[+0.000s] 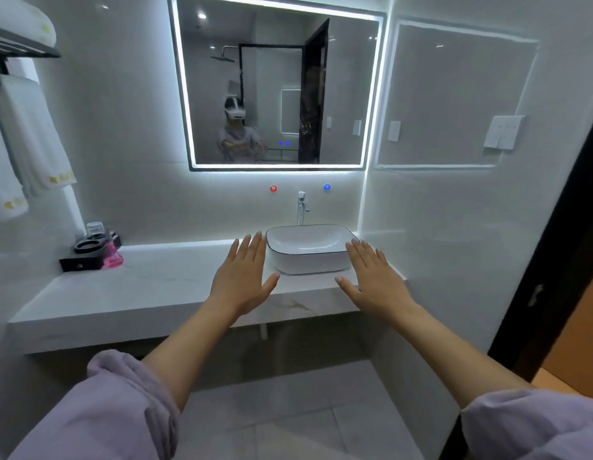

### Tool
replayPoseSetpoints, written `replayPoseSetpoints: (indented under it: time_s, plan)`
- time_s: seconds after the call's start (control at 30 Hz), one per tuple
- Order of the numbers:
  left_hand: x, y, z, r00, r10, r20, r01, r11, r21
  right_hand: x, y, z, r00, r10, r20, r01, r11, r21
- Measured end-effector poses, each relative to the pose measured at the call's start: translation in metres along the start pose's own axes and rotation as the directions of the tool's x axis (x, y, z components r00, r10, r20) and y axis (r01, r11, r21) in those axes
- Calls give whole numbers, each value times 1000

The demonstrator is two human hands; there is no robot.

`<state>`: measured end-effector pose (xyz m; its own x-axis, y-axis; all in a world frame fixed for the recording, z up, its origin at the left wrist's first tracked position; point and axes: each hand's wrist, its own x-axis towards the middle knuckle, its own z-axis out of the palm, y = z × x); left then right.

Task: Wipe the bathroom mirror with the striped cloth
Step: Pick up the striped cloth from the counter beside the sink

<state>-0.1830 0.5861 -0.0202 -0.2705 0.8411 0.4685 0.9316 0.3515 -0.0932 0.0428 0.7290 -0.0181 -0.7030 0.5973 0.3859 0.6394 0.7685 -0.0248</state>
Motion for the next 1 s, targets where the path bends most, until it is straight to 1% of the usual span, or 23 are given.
replayPoseSetpoints:
  time_s: [0.13, 0.23, 0.5, 0.63, 0.77, 1.0]
  plan:
    - [51, 36, 21, 999, -44, 8, 44, 999, -13, 45, 60, 7, 999, -43, 25, 44, 999, -8]
    - [79, 54, 34, 998, -58, 18, 58, 998, -5, 66, 92, 14, 998, -59, 29, 59, 998, 20]
    - [132, 70, 65, 995, -91, 52, 88, 995, 46, 111, 142, 45, 994, -102, 46, 101, 994, 39]
    - [162, 65, 88, 993, -100, 66, 96, 993, 62, 142, 156, 69, 993, -110, 38, 108, 993, 56]
    - [204, 50, 117, 995, -78, 63, 75, 996, 56, 186, 166, 95, 993, -109, 37, 107, 992, 60]
    - [297, -6, 174, 997, -62, 54, 60, 997, 51, 297, 169, 142, 992, -126, 3, 126, 992, 9]
